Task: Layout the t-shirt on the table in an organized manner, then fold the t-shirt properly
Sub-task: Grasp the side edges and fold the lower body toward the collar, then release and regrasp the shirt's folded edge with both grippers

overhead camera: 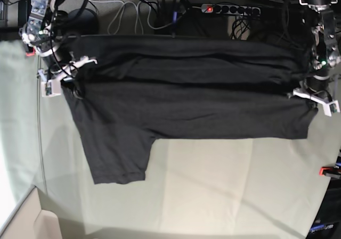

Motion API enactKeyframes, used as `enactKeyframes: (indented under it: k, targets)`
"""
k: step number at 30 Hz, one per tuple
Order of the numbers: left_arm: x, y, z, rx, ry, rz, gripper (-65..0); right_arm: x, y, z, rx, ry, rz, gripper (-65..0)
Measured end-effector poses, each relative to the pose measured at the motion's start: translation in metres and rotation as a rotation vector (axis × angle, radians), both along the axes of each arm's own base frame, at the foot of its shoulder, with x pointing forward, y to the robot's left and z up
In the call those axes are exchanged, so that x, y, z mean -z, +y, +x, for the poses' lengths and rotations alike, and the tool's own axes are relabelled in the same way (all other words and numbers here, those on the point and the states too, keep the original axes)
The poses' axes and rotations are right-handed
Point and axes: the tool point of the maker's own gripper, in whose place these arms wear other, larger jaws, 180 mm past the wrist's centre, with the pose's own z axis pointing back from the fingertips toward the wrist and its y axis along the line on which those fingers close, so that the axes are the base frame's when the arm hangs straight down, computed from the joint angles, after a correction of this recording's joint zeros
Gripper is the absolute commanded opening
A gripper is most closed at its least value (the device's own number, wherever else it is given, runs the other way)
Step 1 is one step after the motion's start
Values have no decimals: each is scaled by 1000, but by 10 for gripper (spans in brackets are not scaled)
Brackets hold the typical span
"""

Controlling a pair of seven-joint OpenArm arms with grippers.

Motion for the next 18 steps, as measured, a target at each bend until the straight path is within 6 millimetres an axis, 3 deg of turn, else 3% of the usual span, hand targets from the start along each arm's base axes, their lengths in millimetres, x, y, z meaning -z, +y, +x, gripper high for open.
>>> enactKeyframes:
  k: [3,6,12,15,18]
  targets:
    - [0,0,0,0,0,2,-633,-1,1,2,-1,-7,1,-650]
    - [-1,0,1,0,-2,1,-532,0,1,1,-3,2,-3,-636]
    - [-1,-1,-3,6,0,5,-268,0,0,1,-2,2,-5,-430]
    - [-7,1,-7,0,-13,4,-195,-1,-2,0,1,1,-7,-364]
    - [-19,28,-7,-109,-65,2,-188,-2,-6,1,12,-4,-9,-348]
